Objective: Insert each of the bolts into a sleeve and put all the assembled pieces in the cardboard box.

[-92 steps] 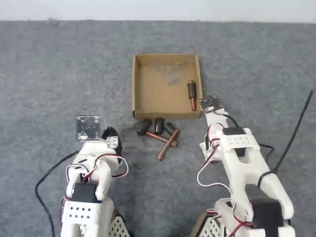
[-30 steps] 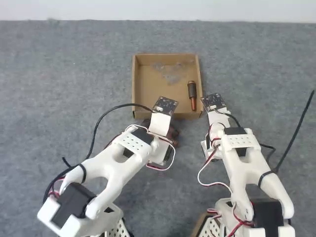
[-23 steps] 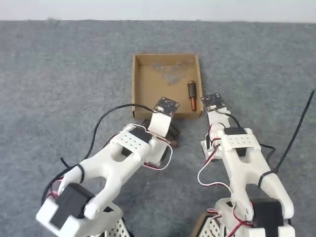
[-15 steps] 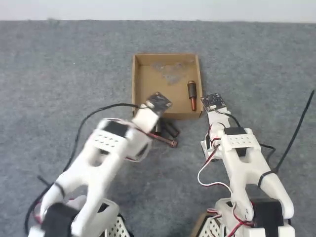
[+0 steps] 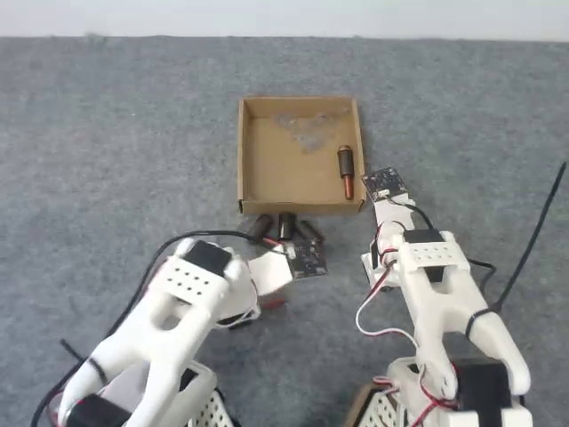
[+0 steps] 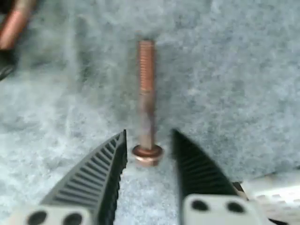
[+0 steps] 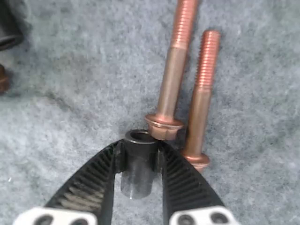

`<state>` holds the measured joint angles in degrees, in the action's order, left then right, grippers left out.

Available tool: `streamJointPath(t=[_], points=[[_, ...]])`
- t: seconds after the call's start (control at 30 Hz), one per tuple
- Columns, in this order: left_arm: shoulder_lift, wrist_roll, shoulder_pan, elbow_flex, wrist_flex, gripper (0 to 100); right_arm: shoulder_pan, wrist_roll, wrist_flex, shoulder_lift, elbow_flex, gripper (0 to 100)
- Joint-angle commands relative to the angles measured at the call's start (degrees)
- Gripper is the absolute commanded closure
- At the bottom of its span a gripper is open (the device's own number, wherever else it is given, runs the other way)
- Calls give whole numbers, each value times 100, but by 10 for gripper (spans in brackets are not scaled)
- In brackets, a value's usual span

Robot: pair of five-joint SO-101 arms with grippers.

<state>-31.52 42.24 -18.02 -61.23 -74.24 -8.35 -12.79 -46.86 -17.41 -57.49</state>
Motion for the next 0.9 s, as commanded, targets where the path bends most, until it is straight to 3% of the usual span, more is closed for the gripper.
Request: streamJointPath(t=[0.0, 0.23, 0.3, 0.4, 0.6, 0.87], points=[[-264, -325, 378, 92, 273, 778, 84, 62, 92, -22, 114, 992], [-607, -1319, 141, 145, 404, 915, 84, 62, 92, -22, 114, 992], [-993, -1653, -132, 145, 229, 986, 84, 53, 92, -22, 114, 992], [-1741, -2004, -571, 136, -396, 989, 75, 44, 101, -22, 114, 992], [-2716, -1688, -404, -259, -589, 990, 75, 35, 101, -22, 114, 992], [-1732, -1635, -316, -593, 53, 991, 75, 35, 101, -22, 114, 992]])
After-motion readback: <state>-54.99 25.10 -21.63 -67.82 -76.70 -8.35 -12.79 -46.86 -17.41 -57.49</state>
